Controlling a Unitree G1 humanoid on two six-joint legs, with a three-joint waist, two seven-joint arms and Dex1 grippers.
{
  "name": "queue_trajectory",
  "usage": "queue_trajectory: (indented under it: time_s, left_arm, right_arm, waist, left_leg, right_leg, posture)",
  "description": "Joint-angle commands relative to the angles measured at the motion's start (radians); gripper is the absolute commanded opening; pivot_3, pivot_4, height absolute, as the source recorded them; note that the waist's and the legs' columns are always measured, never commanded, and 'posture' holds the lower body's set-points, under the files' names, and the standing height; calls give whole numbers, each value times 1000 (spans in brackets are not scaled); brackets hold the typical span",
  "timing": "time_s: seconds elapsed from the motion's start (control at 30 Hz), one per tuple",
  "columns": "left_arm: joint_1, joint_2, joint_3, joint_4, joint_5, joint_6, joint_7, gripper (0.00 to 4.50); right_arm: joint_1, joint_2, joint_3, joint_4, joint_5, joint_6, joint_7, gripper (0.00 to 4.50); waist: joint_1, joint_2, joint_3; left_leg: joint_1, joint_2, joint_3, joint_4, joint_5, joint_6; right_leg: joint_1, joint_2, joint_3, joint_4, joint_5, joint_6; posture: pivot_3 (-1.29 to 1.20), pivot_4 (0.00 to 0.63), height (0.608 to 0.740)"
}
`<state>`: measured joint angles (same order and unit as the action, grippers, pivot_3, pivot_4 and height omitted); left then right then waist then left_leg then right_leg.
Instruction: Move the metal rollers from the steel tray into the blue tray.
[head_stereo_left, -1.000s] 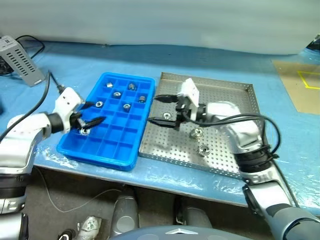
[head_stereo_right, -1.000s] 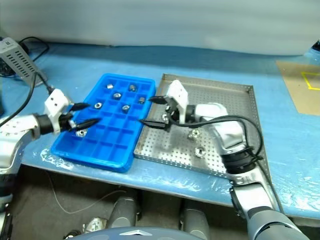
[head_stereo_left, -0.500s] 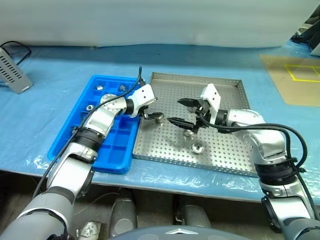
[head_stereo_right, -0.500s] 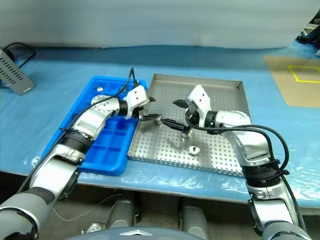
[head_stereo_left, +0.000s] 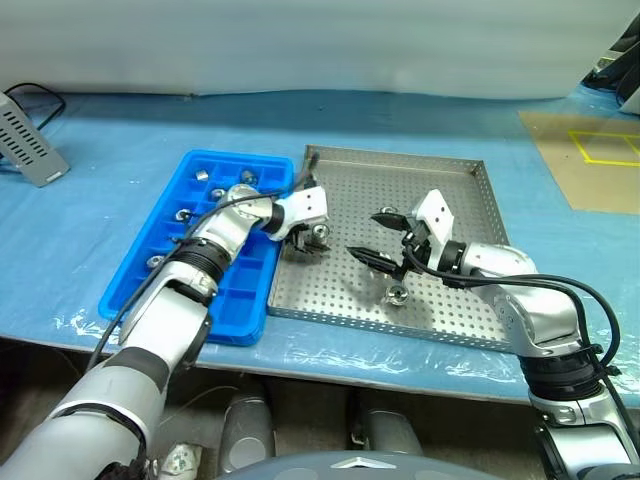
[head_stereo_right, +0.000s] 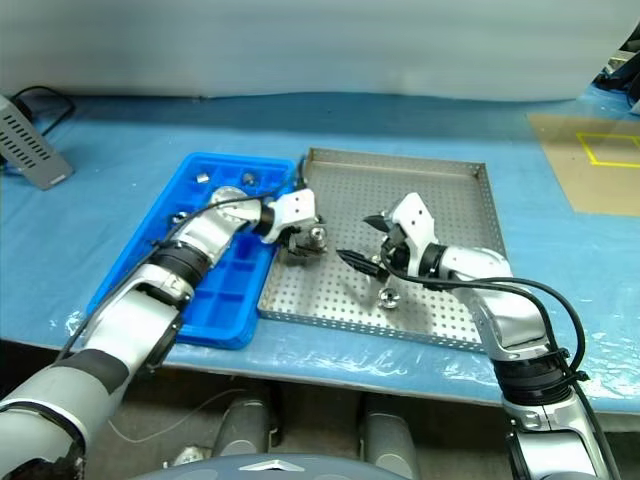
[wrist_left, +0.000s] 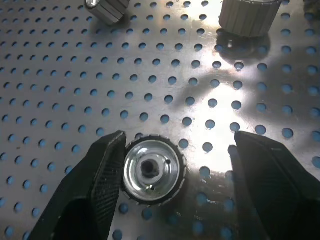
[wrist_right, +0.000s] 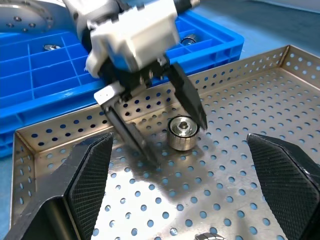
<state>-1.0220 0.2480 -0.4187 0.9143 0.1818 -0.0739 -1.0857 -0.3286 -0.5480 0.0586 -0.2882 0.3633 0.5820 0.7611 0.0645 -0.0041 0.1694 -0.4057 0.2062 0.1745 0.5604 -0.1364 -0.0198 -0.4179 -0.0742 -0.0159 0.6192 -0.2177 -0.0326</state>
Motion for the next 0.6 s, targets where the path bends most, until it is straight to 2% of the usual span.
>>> queue_trajectory:
  time_s: [0.03,0.3,0.33,0.43,0.5,0.6]
  left_arm:
    - [-47,3,-42,70,79,-14,15,3638]
    - [-103,-7,-62,197,145,-36,49,3638]
    - [-105,-7,-59,204,145,-36,47,3638]
    - [-109,11,-55,209,146,-53,25,3041]
    - [-114,27,-57,212,159,-74,39,2451]
    - [-121,56,-40,196,143,-93,-7,2451]
  right_arm:
    - [21,-3,-11,-17,-13,-36,-11,4500]
    - [43,21,3,-71,-27,-16,-69,4500]
    - [45,21,3,-73,-27,-15,-72,4500]
    - [45,18,-7,-65,-28,-23,-76,4500]
    - [43,20,-8,-60,-28,-27,-77,4500]
    - [46,24,1,-52,-33,-36,-76,4500]
  waist:
    - [-4,0,0]
    - [-26,0,0]
    - [-27,0,0]
    - [-30,0,0]
    - [-33,0,0]
    - [-39,0,0]
  left_leg:
    - [0,0,0,0,0,0]
    - [11,0,0,1,0,0]
    - [13,0,0,0,0,0]
    - [15,0,0,0,0,0]
    - [15,0,0,0,0,0]
    - [14,0,0,-1,-1,1]
  right_leg:
    - [0,0,0,0,0,0]
    - [13,-1,0,-2,0,2]
    - [15,-1,0,-4,-3,8]
    - [17,-1,-1,-8,-3,10]
    - [17,-1,-1,-9,-3,10]
    - [17,-1,-1,-10,-2,9]
  posture:
    - [-284,150,740]
    - [-321,150,740]
    - [-321,150,740]
    - [-326,150,740]
    - [-324,150,740]
    - [-319,150,740]
